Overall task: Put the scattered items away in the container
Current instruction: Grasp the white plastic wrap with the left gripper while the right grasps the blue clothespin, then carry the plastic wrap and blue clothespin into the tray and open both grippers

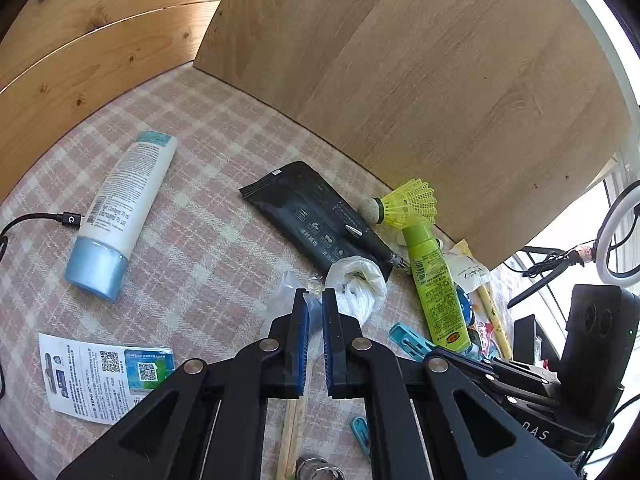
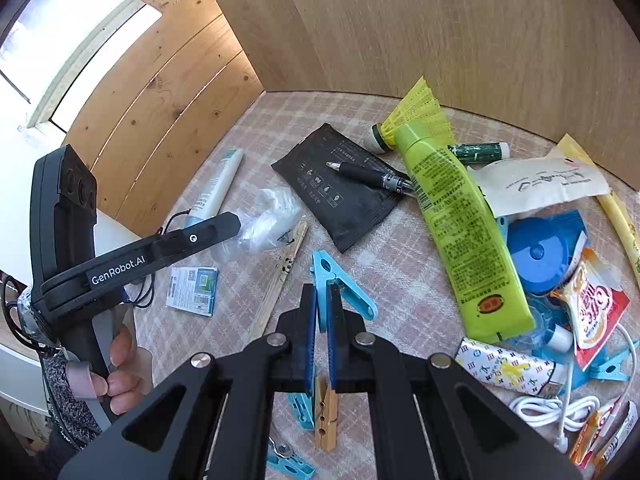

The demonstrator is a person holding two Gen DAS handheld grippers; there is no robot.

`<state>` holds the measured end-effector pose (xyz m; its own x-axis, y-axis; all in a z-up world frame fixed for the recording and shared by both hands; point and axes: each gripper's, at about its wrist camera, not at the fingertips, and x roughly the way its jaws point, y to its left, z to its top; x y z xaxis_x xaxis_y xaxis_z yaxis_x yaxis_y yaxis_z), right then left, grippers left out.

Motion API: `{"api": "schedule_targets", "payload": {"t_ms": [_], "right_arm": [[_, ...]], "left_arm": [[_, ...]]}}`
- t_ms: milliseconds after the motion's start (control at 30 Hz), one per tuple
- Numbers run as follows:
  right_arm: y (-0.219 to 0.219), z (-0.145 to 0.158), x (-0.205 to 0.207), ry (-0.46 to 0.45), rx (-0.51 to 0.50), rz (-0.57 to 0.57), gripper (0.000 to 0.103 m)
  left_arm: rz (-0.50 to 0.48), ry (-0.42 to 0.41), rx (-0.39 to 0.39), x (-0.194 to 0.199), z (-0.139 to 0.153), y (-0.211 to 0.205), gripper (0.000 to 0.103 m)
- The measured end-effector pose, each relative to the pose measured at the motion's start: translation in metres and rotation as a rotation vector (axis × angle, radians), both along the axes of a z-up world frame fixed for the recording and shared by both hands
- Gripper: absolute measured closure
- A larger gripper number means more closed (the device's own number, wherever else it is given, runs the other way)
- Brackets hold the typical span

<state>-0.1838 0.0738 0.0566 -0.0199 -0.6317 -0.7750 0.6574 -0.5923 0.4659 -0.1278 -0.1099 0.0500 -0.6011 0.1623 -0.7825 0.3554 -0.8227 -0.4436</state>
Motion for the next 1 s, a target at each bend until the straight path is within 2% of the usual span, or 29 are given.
{"api": "schedule_targets", "payload": {"t_ms": [167, 300, 467, 700, 767, 867, 1000], "right_arm": [[0.055, 0.028, 0.005, 0.025, -0.051, -0.070, 0.098], [0.116, 0.051, 0.007, 0.064, -0.068, -0.168, 0.098], [0.218, 0.079, 0.003, 0.128, -0.054, -0.332, 0.098], [0.378, 0.111, -0.022, 0.250, 0.067, -0.615, 0.098], [0.416, 0.112, -0.031, 0.258, 0.100, -0.686, 0.098], [0.455, 0.111, -0.041, 0.254, 0.128, -0.763, 0.098], [0.475, 0.107, -0.052, 0.266, 0.155, -0.794, 0.097]], "left_arm": [[-0.055, 0.051, 0.001, -0.001, 0.027, 0.020, 0.098], [-0.145, 0.108, 0.009, -0.004, 0.053, 0.059, 0.098], [-0.332, 0.143, 0.004, -0.020, 0.077, 0.141, 0.098], [-0.575, 0.165, 0.020, -0.039, 0.093, 0.275, 0.098], [-0.628, 0.165, 0.019, -0.041, 0.095, 0.310, 0.098], [-0.701, 0.167, 0.024, -0.038, 0.098, 0.356, 0.098], [-0.764, 0.187, 0.030, -0.031, 0.102, 0.403, 0.096]]}}
